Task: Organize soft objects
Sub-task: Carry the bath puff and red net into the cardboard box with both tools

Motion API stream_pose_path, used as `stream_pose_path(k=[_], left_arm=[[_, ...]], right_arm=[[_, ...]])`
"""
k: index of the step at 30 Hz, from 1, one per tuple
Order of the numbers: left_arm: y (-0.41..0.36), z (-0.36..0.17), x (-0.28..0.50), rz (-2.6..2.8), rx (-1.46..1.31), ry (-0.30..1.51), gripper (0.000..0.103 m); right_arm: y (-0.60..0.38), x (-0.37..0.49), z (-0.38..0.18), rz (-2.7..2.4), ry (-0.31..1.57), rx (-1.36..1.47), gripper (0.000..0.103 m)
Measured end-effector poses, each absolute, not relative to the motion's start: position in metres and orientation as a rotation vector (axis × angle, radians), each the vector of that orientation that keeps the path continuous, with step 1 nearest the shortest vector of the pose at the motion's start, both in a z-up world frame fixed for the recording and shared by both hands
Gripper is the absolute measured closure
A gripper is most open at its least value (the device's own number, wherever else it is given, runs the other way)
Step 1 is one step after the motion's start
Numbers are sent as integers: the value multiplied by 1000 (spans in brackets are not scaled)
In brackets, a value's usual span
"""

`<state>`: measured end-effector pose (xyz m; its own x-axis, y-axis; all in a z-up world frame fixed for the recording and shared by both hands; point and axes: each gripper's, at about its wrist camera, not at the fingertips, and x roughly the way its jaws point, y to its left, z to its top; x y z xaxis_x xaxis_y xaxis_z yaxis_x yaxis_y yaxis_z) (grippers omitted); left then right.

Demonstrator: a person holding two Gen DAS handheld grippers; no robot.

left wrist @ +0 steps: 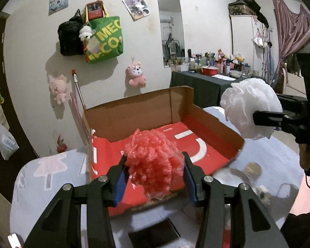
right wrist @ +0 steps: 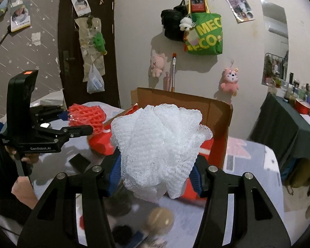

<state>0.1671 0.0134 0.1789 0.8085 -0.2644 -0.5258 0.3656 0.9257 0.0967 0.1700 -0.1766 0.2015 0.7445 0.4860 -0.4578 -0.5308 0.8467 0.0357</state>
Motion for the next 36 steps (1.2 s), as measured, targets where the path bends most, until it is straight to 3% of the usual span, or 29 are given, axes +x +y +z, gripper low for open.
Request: stream_pose_path(k=[8,18,36], left_arm=[[-4,176,254,-350,280,600,53],[-19,123,362,-326,295,788,53],[-16,71,416,-269,243,899,51]], right_arm=[[-160,265,197,562,603,-143,50],[-130,390,149,475,832,-133,50],[-112,461,88,392,1035,-108,50]])
